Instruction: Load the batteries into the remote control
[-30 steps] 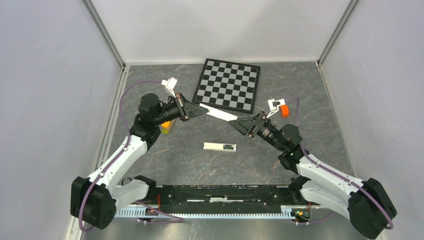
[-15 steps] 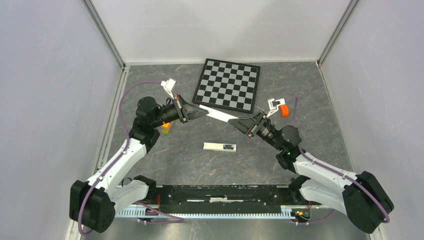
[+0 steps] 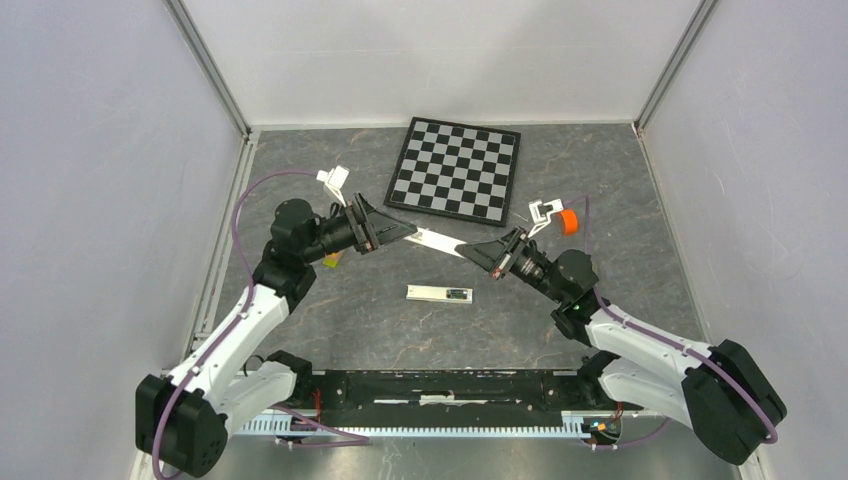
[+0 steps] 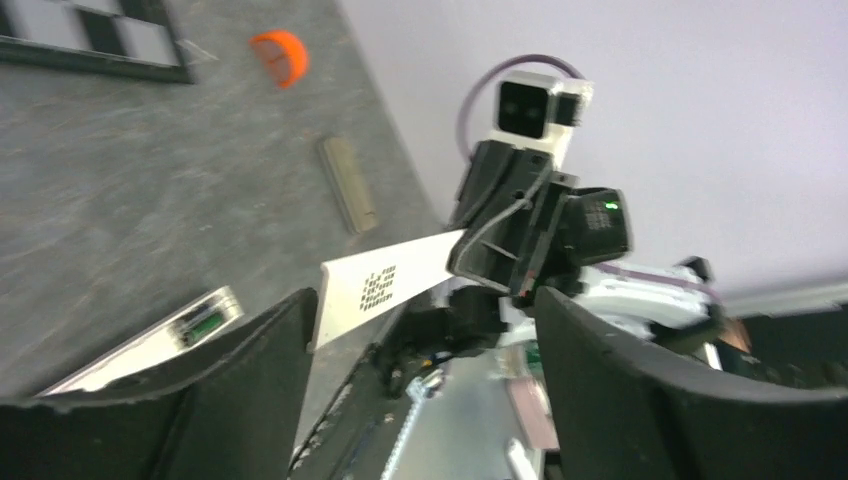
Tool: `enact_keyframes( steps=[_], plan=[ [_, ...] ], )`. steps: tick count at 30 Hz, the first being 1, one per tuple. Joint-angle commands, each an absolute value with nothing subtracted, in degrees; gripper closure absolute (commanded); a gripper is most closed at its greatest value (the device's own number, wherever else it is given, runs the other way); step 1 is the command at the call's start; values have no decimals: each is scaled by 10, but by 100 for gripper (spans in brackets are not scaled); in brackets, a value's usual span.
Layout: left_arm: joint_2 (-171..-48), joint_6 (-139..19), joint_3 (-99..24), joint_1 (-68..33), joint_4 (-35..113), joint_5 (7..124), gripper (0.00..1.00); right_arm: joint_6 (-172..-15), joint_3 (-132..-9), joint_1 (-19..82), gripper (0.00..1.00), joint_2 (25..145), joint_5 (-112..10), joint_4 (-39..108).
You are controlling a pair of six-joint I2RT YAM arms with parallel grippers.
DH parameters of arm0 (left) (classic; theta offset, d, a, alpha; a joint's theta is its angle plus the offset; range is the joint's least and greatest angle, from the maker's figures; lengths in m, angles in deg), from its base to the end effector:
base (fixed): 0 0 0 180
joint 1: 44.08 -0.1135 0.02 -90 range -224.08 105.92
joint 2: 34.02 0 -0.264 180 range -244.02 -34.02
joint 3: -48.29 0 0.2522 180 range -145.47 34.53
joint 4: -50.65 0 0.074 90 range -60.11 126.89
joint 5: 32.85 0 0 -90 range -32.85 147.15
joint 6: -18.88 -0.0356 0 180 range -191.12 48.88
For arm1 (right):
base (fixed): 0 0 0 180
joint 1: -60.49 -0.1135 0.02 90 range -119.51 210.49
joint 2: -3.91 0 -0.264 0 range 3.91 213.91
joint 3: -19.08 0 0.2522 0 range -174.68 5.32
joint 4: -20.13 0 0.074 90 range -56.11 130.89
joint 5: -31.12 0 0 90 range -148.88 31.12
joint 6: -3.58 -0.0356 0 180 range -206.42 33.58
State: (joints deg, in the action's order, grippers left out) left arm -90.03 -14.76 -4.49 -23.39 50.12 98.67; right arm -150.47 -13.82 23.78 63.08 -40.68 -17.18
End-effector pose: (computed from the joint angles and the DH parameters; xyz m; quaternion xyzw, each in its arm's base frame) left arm 0.2018 -0.1014 0.3116 0.0216 0.7239 -0.6005 0.3389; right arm 0.1671 0.1384 0.2492 0.0298 0.6389 0.6512 0.4085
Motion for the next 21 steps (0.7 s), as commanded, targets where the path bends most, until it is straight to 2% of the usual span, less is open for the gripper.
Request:
enact_keyframes(
  steps=[1,6,15,17,21],
  plan=[
    [-867,-271,-49,-234,307,832,9,-1427,-151,239,100,610,-431,21],
    [-887,-266,-12,-234,276,795,5,-1402,-160,240,100,648,-402,87],
    [-950,-274,18,-233,267,785,28,-1388,-163,238,100,741,-385,69],
    [-964,-275,23,-234,273,794,35,-1398,-161,239,100,755,-377,47],
    [-989,-276,33,-233,289,807,41,-1418,-157,239,100,777,-363,16]
  ],
)
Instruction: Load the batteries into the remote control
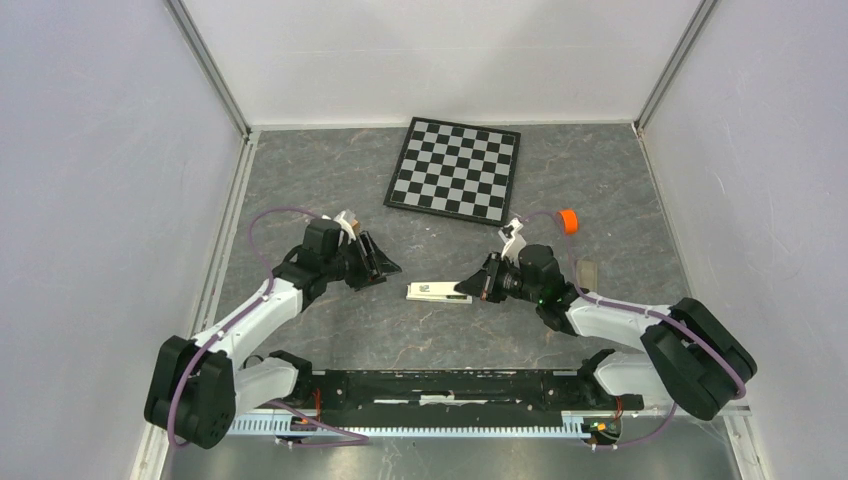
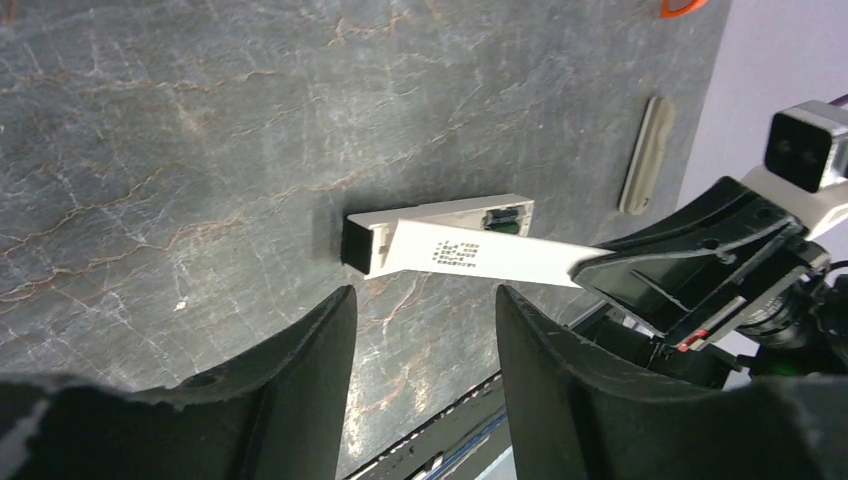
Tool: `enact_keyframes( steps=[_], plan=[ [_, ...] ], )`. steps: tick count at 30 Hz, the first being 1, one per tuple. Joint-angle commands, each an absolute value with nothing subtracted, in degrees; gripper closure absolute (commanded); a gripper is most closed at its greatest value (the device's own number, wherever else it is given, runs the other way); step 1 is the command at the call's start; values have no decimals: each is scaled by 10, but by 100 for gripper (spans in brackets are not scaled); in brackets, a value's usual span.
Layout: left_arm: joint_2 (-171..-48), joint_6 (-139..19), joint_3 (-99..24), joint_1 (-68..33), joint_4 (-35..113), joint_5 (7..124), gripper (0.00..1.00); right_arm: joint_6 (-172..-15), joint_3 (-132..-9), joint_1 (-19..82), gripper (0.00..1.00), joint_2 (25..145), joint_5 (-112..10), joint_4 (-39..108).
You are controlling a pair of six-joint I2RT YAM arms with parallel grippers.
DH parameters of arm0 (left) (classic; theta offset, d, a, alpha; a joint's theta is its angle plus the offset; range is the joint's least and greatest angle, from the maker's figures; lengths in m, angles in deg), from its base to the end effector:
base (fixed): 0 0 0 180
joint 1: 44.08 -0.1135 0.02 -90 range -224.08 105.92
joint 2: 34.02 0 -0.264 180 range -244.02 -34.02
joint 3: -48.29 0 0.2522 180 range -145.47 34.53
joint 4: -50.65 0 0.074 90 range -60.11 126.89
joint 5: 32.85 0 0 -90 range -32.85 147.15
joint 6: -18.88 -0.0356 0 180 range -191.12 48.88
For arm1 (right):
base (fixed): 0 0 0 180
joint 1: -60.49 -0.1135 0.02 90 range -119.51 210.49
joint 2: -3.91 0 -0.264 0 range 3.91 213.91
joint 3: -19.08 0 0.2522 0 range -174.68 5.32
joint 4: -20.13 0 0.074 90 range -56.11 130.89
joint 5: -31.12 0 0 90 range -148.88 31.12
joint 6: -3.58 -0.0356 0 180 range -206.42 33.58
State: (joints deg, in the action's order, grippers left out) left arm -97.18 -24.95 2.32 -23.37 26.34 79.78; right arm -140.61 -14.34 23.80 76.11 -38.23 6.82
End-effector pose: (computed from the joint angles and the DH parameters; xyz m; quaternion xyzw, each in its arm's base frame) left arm 0.2026 -0.0912 0.2037 -0.1184 0.8898 -0.3712 0.2375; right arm 0.1792 0.1492 0.1608 0.0320 0.8368 0.4805 0.2605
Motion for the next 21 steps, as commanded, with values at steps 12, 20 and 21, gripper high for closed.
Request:
enact_keyframes(
  steps=[12,20,21],
  plan=[
    [-1030,-275,42,-229,307,819,43,-1446,-159,244,100,822,-354,36],
    [-1042,-279,39,-221,307,822,43,-1457,-159,267,100,834,-351,58],
    [-1042,-280,39,-219,308,822,43,-1452,-161,270,100,835,-352,64]
  ],
)
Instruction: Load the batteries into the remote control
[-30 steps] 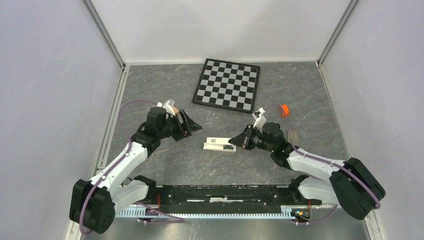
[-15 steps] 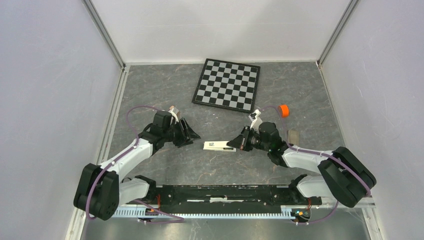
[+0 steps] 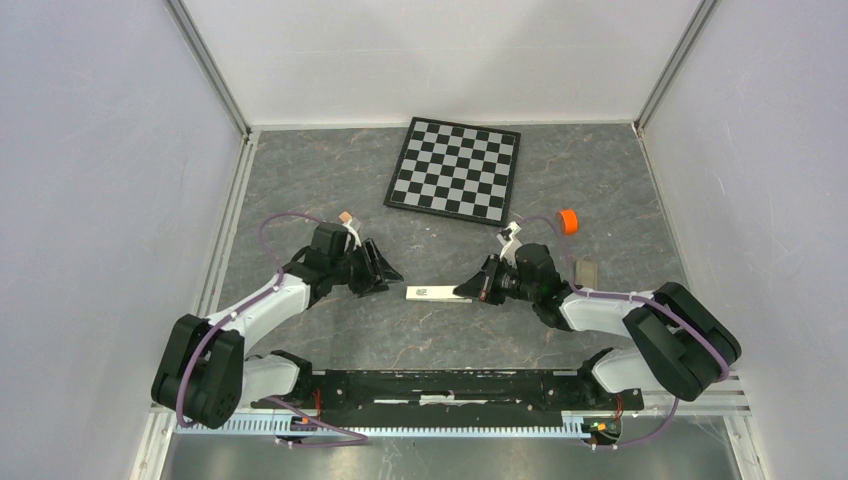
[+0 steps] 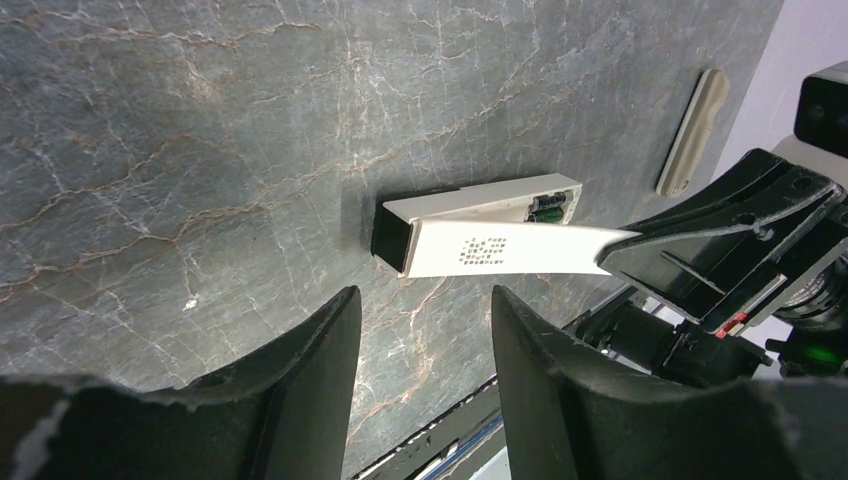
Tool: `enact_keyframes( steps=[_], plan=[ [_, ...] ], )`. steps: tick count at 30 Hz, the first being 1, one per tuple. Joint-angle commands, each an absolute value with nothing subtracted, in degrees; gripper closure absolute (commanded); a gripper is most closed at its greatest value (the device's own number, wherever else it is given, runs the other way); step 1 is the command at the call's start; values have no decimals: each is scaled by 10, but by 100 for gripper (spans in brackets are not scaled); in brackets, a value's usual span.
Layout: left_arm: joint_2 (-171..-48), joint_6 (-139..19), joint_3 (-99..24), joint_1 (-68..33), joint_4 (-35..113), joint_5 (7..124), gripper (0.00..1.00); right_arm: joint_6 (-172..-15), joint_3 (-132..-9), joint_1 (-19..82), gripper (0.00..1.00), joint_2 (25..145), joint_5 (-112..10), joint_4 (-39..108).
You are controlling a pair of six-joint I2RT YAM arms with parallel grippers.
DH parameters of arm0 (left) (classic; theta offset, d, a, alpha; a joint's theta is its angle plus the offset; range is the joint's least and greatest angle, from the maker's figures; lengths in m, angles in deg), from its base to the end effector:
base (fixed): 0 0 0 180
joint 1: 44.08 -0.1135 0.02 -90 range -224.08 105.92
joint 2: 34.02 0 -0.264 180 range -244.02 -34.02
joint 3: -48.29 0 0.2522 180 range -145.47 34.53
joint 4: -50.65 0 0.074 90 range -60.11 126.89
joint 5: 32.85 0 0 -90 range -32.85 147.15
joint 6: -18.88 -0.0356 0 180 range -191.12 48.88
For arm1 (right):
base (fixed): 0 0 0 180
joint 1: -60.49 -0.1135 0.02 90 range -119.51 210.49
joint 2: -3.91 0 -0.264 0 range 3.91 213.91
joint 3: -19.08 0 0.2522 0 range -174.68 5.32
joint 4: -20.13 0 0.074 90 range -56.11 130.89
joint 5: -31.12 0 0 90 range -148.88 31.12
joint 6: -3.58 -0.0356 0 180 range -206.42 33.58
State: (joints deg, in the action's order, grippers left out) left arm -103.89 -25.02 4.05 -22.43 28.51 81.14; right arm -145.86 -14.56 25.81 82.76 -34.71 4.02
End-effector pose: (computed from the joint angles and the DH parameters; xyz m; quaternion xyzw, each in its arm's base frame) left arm 0.2067 -0.0976 0.1734 -0.1201 0.9077 -0.3574 0.1845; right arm 0.1888 0.1484 0.1417 0.0771 0.8461 0.4857 0.2055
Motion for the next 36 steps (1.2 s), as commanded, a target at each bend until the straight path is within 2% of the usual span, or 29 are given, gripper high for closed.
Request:
enact_keyframes(
  steps=[1,14,23,36],
  plan=[
    [-1043,-281,39,-218,308,823,43,-1448,-164,273,100,838,-353,71],
    [-1082,-285,30,-197,310,810,44,-1378,-204,282,100,878,-351,148],
    [-1111,-286,16,-181,315,796,44,-1314,-252,288,100,882,-382,253],
    [-1139,-283,5,-171,326,792,44,-1276,-266,294,100,885,-423,312]
  ],
)
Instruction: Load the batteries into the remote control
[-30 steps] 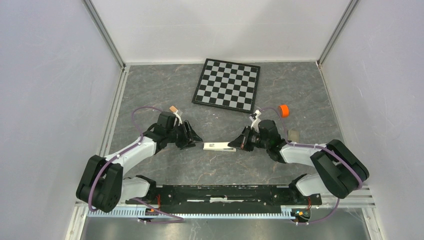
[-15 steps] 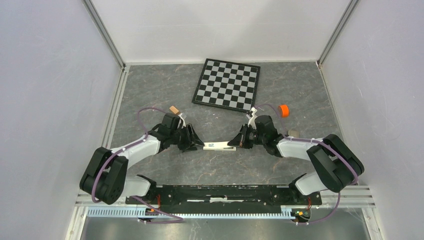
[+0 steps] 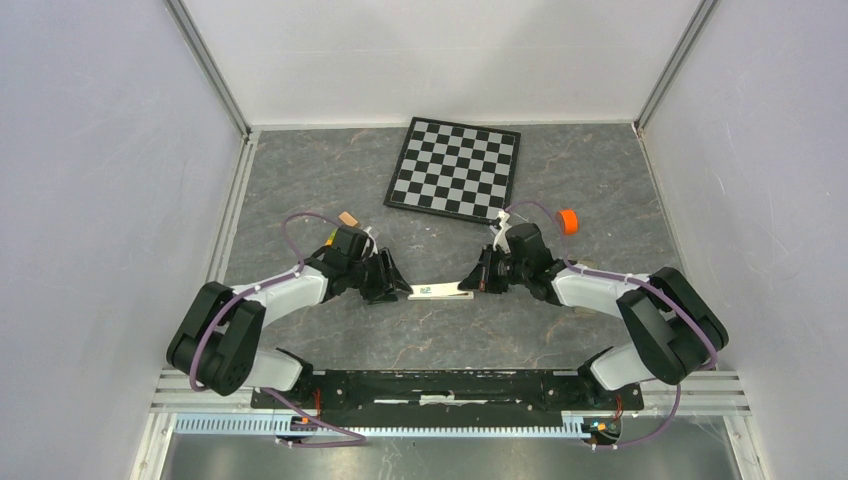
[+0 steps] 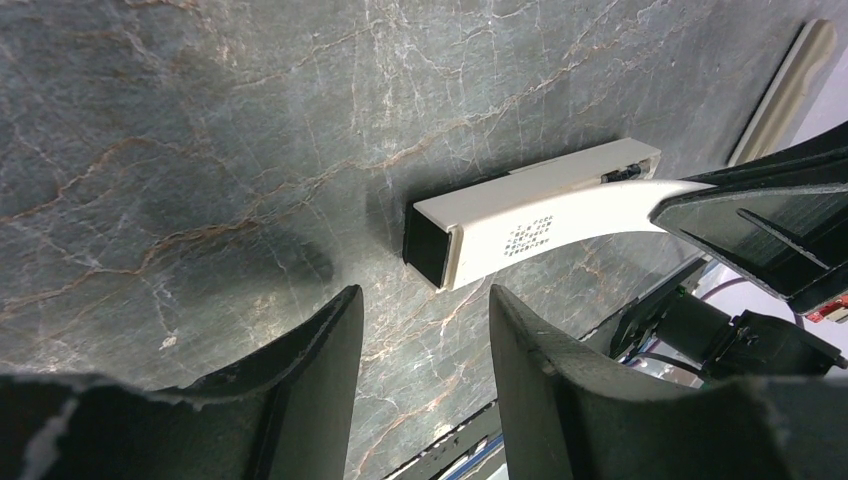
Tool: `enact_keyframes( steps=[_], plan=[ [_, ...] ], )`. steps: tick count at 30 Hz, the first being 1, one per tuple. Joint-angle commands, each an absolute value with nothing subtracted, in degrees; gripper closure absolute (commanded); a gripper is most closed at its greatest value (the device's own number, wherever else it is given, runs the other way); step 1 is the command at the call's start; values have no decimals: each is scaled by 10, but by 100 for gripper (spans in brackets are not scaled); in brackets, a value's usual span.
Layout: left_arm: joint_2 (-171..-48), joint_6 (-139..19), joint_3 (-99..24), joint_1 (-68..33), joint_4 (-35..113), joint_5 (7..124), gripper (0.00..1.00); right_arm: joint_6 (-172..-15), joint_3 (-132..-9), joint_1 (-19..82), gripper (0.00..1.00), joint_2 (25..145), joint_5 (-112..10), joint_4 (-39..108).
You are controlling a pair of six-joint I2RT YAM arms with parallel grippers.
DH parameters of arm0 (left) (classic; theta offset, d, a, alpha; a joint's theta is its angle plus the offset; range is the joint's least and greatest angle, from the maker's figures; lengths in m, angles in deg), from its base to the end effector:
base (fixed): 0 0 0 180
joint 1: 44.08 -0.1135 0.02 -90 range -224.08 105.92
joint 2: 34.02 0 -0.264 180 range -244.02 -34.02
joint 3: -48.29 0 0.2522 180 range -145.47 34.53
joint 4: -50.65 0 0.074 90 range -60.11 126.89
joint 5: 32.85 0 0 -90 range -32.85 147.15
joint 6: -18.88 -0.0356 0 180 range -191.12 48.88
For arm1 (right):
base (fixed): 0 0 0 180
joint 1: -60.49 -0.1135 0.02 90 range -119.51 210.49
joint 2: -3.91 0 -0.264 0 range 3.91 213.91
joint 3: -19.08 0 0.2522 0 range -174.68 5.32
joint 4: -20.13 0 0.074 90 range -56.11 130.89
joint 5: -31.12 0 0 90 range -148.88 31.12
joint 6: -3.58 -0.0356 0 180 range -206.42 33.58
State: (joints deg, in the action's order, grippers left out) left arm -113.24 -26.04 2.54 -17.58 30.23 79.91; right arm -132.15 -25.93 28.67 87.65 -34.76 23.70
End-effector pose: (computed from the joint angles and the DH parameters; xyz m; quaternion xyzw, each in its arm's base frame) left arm 0.2122 -0.1212 0.1474 -0.0901 0.9297 -0.3299 0.1368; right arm 0.2190 0.1530 0.1465 0.0244 0.8981 0.3966 0.1886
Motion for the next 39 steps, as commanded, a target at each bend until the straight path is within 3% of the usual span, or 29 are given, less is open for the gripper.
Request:
enact_keyframes(
  steps=[1,12,23,30,39],
  plan=[
    [-1142,-283,5,-171,326,791,44,-1275,-268,294,100,886,-424,311],
    [-1176,-265,-3,-162,331,759,45,-1269,-272,294,100,888,-420,306],
    [-1218,-292,3,-130,308,733,65,-1267,-266,295,99,879,-411,299],
    [-1241,-308,8,-122,285,706,67,-1266,-265,302,76,857,-401,297],
    [-1258,-309,7,-122,280,695,68,-1255,-265,319,64,816,-395,319]
  ],
)
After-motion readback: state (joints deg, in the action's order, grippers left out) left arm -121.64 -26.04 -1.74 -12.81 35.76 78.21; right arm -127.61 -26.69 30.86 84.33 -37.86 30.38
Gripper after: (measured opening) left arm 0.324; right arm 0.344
